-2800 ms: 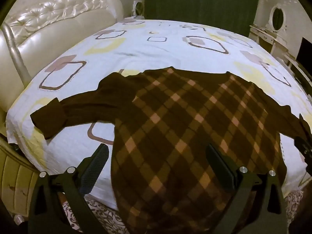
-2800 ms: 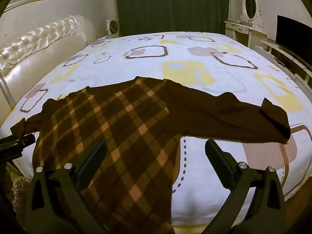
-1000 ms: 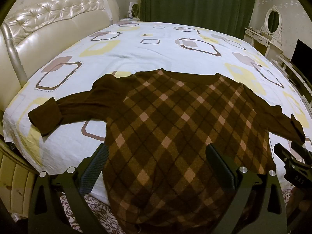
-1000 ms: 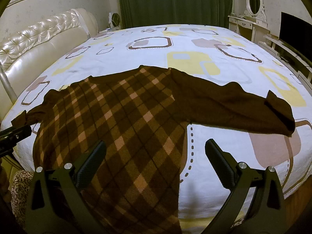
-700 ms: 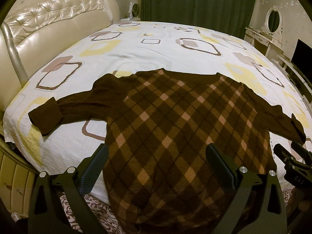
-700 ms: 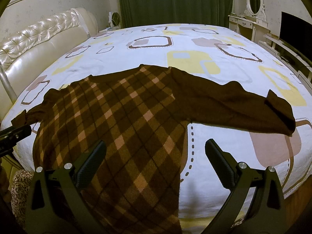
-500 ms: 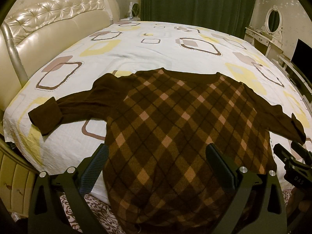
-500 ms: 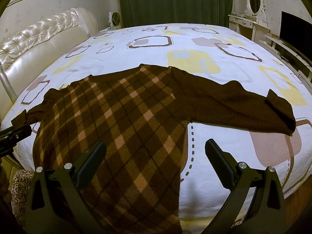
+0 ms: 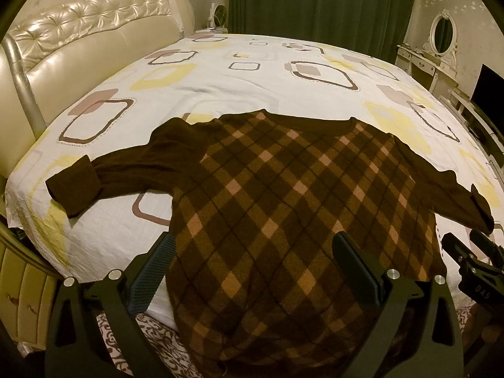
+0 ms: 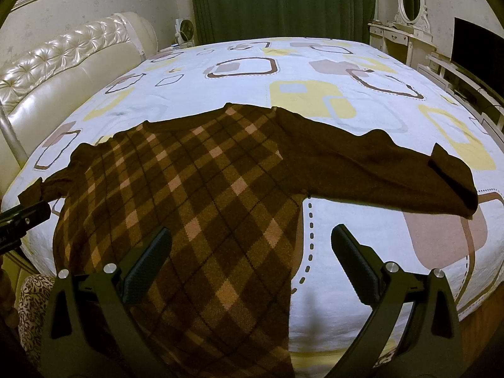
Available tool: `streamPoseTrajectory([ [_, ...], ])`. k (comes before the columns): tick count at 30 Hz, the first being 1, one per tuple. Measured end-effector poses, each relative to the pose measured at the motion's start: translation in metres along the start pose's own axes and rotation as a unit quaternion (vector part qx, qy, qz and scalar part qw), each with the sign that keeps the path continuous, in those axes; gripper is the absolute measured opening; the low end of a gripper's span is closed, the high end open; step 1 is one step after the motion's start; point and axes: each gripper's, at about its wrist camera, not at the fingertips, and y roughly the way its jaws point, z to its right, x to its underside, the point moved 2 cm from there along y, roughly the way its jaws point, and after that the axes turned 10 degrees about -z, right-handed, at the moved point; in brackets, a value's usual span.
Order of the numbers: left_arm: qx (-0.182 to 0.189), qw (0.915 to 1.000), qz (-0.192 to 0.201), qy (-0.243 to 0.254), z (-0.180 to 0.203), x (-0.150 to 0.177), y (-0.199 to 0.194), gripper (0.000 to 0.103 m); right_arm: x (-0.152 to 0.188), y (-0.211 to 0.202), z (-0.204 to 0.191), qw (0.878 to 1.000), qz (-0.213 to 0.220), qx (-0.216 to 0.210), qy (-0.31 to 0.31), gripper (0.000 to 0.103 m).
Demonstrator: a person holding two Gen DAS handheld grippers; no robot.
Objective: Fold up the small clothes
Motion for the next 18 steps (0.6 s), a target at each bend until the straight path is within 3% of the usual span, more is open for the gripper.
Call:
streamPoseTrajectory([
  [18,0.002,1.0,0.001,-0.002,-0.0001,0.0015,0.0009,0.099,0.0038,0.0056,-0.0005,1.0,-0.012,-0.002,0.0,0.101],
])
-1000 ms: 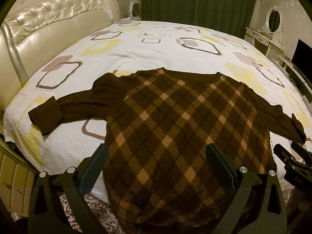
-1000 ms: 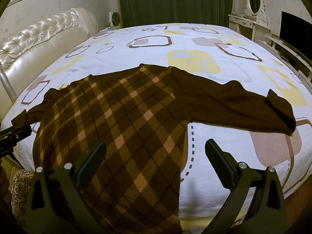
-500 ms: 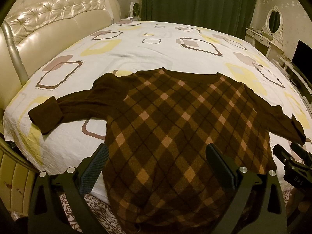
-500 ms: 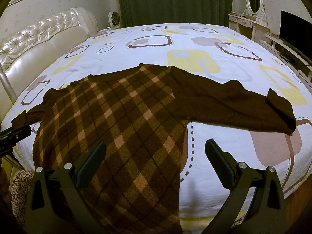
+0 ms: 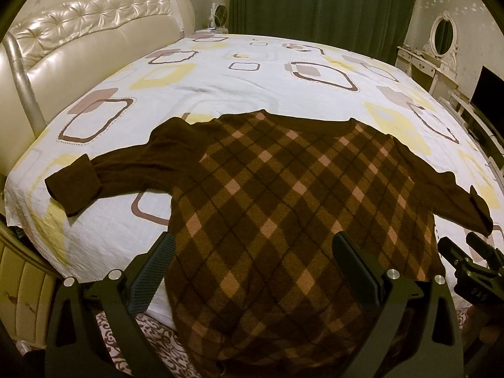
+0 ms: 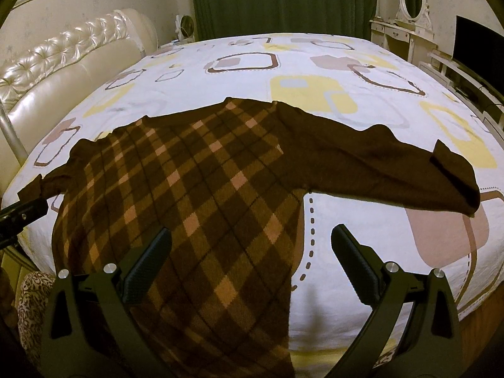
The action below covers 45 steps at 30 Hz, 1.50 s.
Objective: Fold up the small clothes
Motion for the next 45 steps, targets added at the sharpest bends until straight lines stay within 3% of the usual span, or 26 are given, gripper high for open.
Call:
streamPoseTrajectory([
  [10,0.002,1.0,-0.007,-0.005,-0.001,0.002,0.006,0.099,-0.018,0.0,0.032,1.0,-0.021,0.004,0.021,0.101],
  [14,0.004,0.9998,-0.016,-0.01,-0.006,0.003,0.012,0.099,-0.051,-0.01,0.094,0.997,-0.005,0.039,0.067,0.101],
  [17,0.002,0.9996,-0.022,-0.015,-0.009,0.003,0.017,0.099,-0.079,-0.007,0.154,0.99,-0.016,0.085,0.113,0.099],
  [21,-0.005,0.9994,-0.027,-0.019,-0.012,0.003,0.022,0.099,-0.103,0.016,0.222,0.976,-0.067,0.128,0.164,0.077],
  [23,-0.009,0.9992,-0.032,-0.022,-0.015,0.003,0.026,0.099,-0.108,0.033,0.247,0.968,-0.103,0.14,0.181,0.075],
  [29,-0.015,0.9984,-0.048,-0.026,-0.02,0.006,0.037,0.099,-0.101,0.065,0.277,0.957,-0.146,0.145,0.206,0.069],
  [36,-0.02,0.9976,-0.059,-0.03,-0.023,0.009,0.045,0.099,-0.101,0.075,0.281,0.96,-0.145,0.124,0.205,0.069],
  [38,-0.02,0.9975,-0.061,-0.031,-0.023,0.009,0.046,0.099,-0.1,0.078,0.282,0.96,-0.156,0.126,0.197,0.06],
  [40,-0.02,0.9974,-0.062,-0.03,-0.023,0.01,0.046,0.099,-0.101,0.077,0.283,0.961,-0.155,0.134,0.187,0.031],
  [42,-0.02,0.9974,-0.063,-0.03,-0.023,0.01,0.046,0.099,-0.099,0.071,0.29,0.96,-0.149,0.124,0.2,0.014],
  [45,-0.019,0.9973,-0.064,-0.03,-0.024,0.01,0.047,0.099,-0.089,0.058,0.308,0.956,-0.136,0.103,0.237,0.01],
])
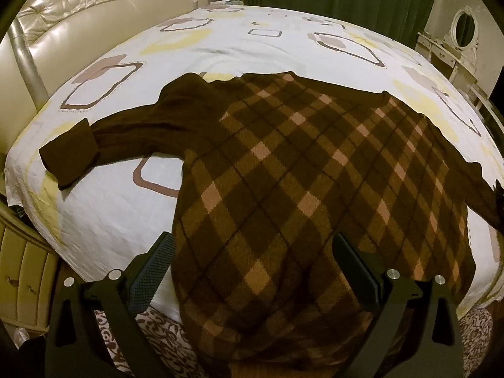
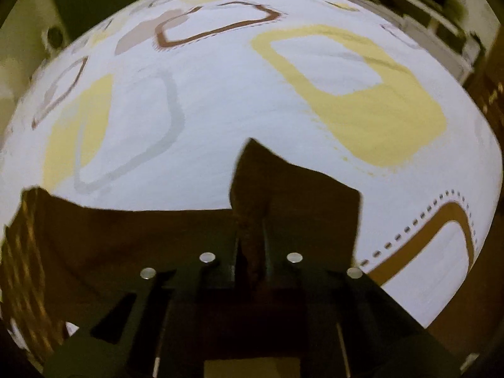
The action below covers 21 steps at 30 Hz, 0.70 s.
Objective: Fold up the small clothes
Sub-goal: 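Grasp the sweater's sleeve cuff with the right gripper, then lift the sleeve with the right gripper and lay it across the sweater body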
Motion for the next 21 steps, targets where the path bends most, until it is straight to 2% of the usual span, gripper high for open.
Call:
streamPoseTrajectory([
  [2,0.002,1.0,-0.002,-0.002,-0.001,0.0,0.0,0.099,0.004,-0.003,0.016,0.999,0.0,-0.027,0.025,0.01],
  [5,0.005,1.0,-0.001,-0.004,-0.002,-0.001,-0.001,0.099,0.01,-0.013,0.049,0.99,0.011,-0.115,0.084,0.009],
  [8,0.005,1.0,0.002,-0.003,-0.002,-0.002,-0.003,0.099,0.018,-0.027,0.08,0.967,0.027,-0.213,0.139,0.009],
  [10,0.004,1.0,0.004,-0.003,-0.002,-0.003,-0.004,0.099,0.022,-0.041,0.096,0.942,0.044,-0.288,0.168,0.009],
  [12,0.007,1.0,0.004,-0.003,-0.002,-0.004,-0.006,0.099,0.023,-0.056,0.102,0.921,0.057,-0.341,0.18,0.009],
  [14,0.009,0.9999,0.004,-0.004,-0.004,-0.006,-0.008,0.099,0.019,-0.075,0.097,0.899,0.071,-0.395,0.176,0.009],
  [16,0.01,0.9999,0.007,-0.004,-0.005,-0.008,-0.011,0.099,0.014,-0.093,0.08,0.886,0.078,-0.429,0.158,0.009],
  [21,0.008,0.9998,0.016,-0.008,-0.015,-0.011,-0.021,0.099,0.01,-0.136,-0.004,0.87,0.075,-0.482,0.072,0.009],
])
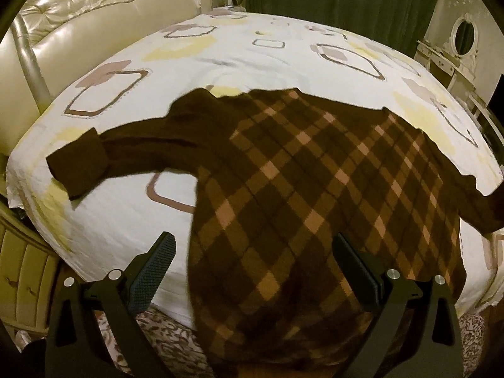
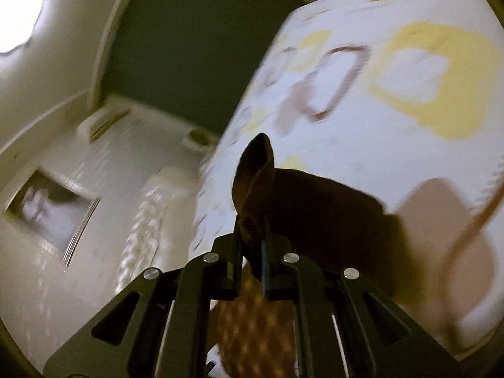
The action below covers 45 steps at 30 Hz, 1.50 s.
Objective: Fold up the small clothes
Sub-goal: 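Lift the sleeve with the right gripper and lay it across the sweater body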
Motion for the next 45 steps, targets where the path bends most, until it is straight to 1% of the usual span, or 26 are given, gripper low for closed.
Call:
streamPoseTrajectory([
  [1,-0.002,1.0,0.005,-0.002,-0.004,-0.001,-0.003,0.099,0.005,0.017,-0.02,1.0,-0.013,-0.014,-0.014,0.009],
  [2,-0.004,0.9999,0.009,-0.003,-0.009,-0.001,-0.006,0.099,0.009,0.026,-0.03,0.999,-0.021,-0.021,-0.02,0.009],
  [3,-0.005,0.9999,0.011,-0.004,-0.012,-0.002,-0.007,0.099,0.016,0.043,-0.047,0.998,-0.037,-0.032,-0.031,0.009],
  [5,-0.008,0.9998,0.018,-0.007,-0.022,-0.003,-0.012,0.099,0.029,0.074,-0.073,0.996,-0.064,-0.044,-0.05,0.009],
  [6,-0.009,0.9997,0.02,-0.007,-0.024,-0.003,-0.013,0.099,0.039,0.096,-0.089,0.993,-0.082,-0.049,-0.064,0.009],
  [9,-0.012,0.9995,0.027,-0.007,-0.035,-0.001,-0.018,0.099,0.081,0.143,-0.119,0.986,-0.126,-0.047,-0.099,0.009],
  [10,-0.015,0.9994,0.031,-0.005,-0.039,0.001,-0.02,0.099,0.091,0.158,-0.126,0.983,-0.14,-0.048,-0.104,0.009],
  [11,-0.02,0.9991,0.036,-0.004,-0.044,0.003,-0.021,0.099,0.105,0.182,-0.135,0.979,-0.162,-0.048,-0.111,0.009],
  [12,-0.023,0.999,0.038,-0.003,-0.046,0.003,-0.021,0.099,0.118,0.193,-0.141,0.977,-0.174,-0.046,-0.116,0.009],
  [15,-0.032,0.9984,0.047,-0.005,-0.058,0.008,-0.022,0.099,0.161,0.244,-0.155,0.965,-0.22,-0.03,-0.141,0.009],
  [17,-0.018,0.9987,0.046,-0.012,-0.066,0.011,-0.019,0.099,0.187,0.271,-0.162,0.956,-0.245,-0.013,-0.159,0.009],
  [20,-0.003,0.9989,0.035,-0.03,-0.079,0.015,-0.012,0.099,0.233,0.317,-0.165,0.94,-0.29,0.012,-0.182,0.009],
  [24,0.008,0.9987,0.028,-0.043,-0.088,0.017,-0.006,0.099,0.281,0.356,-0.161,0.919,-0.329,0.05,-0.211,0.009],
  [27,0.01,0.9988,0.025,-0.042,-0.091,0.019,-0.001,0.099,0.304,0.38,-0.156,0.907,-0.343,0.08,-0.23,0.009],
  [29,0.011,0.9988,0.023,-0.042,-0.091,0.02,0.001,0.099,0.318,0.394,-0.153,0.902,-0.349,0.091,-0.237,0.009],
  [32,0.018,0.9986,0.021,-0.047,-0.092,0.02,0.002,0.099,0.338,0.409,-0.149,0.89,-0.361,0.11,-0.257,0.009],
  [38,0.023,0.9983,0.02,-0.049,-0.092,0.02,0.003,0.099,0.356,0.424,-0.139,0.88,-0.376,0.127,-0.262,0.009],
  [41,0.022,0.9983,0.02,-0.05,-0.092,0.02,0.003,0.099,0.366,0.429,-0.132,0.872,-0.39,0.132,-0.264,0.011],
  [43,0.023,0.9983,0.019,-0.05,-0.092,0.019,0.004,0.099,0.371,0.43,-0.131,0.87,-0.398,0.124,-0.264,0.019],
  [45,0.023,0.9983,0.017,-0.05,-0.091,0.019,0.004,0.099,0.373,0.429,-0.13,0.871,-0.408,0.104,-0.255,0.025],
])
